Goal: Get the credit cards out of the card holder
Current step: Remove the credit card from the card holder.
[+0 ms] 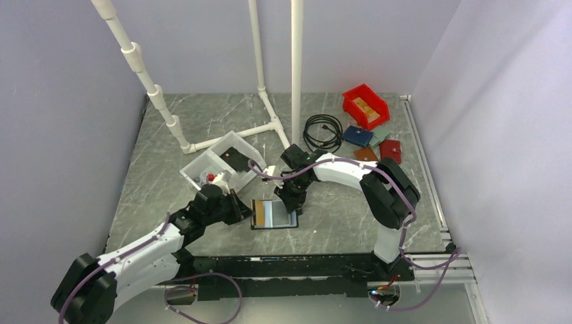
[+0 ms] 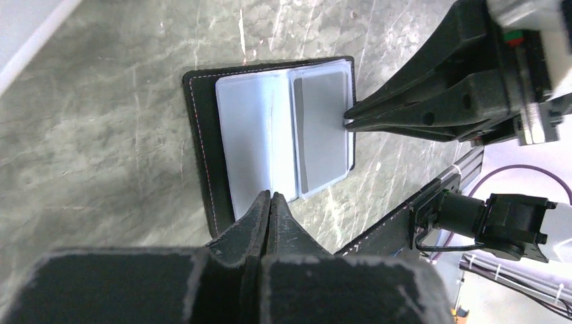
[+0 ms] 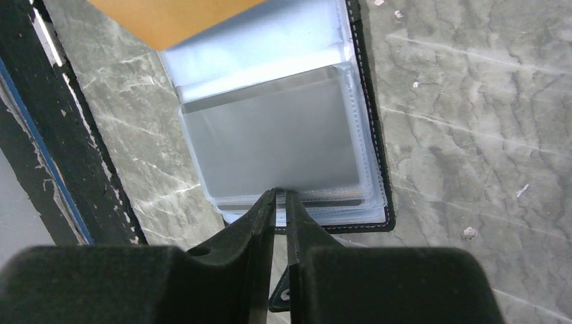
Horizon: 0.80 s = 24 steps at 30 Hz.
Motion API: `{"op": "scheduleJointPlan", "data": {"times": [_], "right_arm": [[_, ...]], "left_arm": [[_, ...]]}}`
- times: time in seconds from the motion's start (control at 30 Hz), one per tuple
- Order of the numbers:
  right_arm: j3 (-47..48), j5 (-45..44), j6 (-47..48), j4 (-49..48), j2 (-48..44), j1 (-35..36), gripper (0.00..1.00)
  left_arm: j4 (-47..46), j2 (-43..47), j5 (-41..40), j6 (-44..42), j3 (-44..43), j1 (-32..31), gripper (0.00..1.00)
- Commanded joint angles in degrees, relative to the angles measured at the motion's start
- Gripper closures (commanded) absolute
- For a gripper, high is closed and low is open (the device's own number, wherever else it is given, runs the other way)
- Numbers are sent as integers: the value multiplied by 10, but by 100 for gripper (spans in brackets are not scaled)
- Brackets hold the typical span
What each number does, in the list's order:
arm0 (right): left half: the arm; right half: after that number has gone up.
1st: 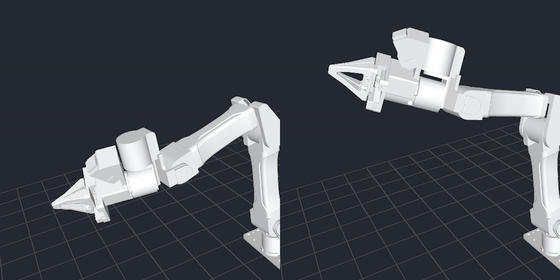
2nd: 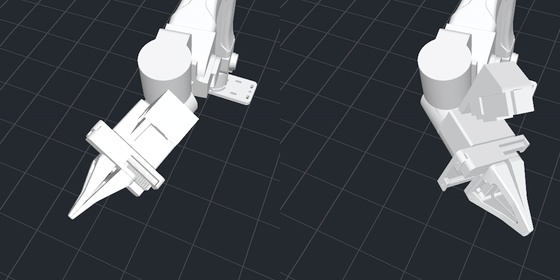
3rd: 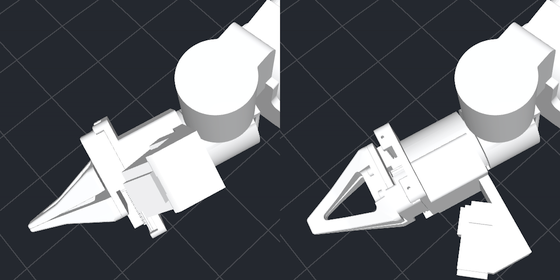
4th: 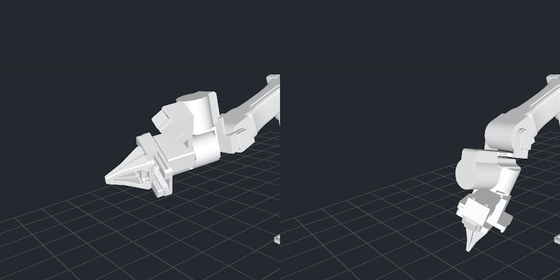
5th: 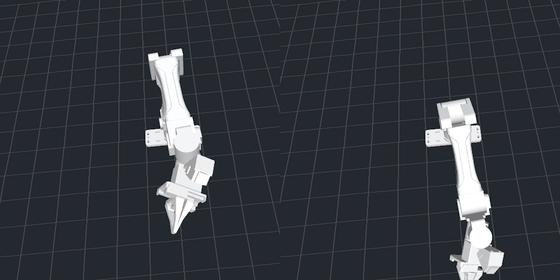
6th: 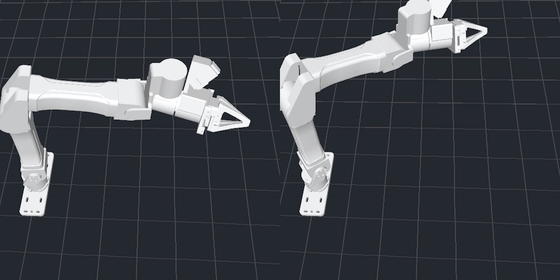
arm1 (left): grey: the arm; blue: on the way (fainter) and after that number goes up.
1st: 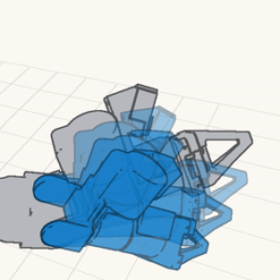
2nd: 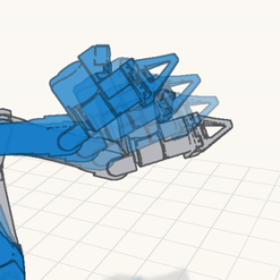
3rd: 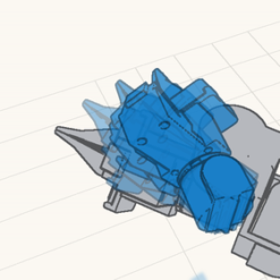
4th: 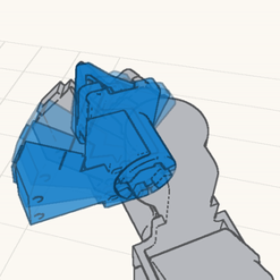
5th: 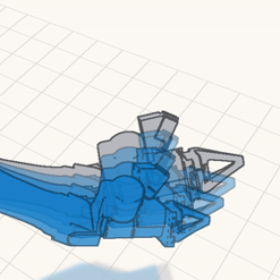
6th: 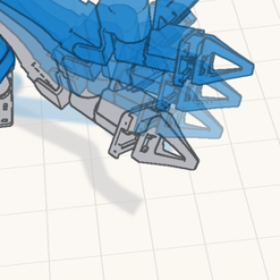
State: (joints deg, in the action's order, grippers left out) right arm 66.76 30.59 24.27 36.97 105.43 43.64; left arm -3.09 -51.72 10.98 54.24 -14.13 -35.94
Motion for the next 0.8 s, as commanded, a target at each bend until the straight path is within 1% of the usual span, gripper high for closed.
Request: {"op": "scheduleJointPlan", "data": {"times": [0.0,0.13,0.27,0.37,0.63,0.77], "right_arm": [[-22,-8,44,18,-10,11,83],[-23,21,64,30,-51,9,78],[-23,43,85,46,-86,3,71],[-26,53,96,53,-109,-7,67],[-30,87,128,75,-155,-30,62],[-29,105,155,97,-178,-44,57]], "left_arm": [[117,55,-32,-39,-49,3,100],[149,66,-19,-74,-82,3,100],[158,60,-2,-110,-107,3,100],[147,51,12,-132,-119,3,100],[112,16,65,-180,-148,4,100],[103,4,80,-199,-162,3,100]]}}
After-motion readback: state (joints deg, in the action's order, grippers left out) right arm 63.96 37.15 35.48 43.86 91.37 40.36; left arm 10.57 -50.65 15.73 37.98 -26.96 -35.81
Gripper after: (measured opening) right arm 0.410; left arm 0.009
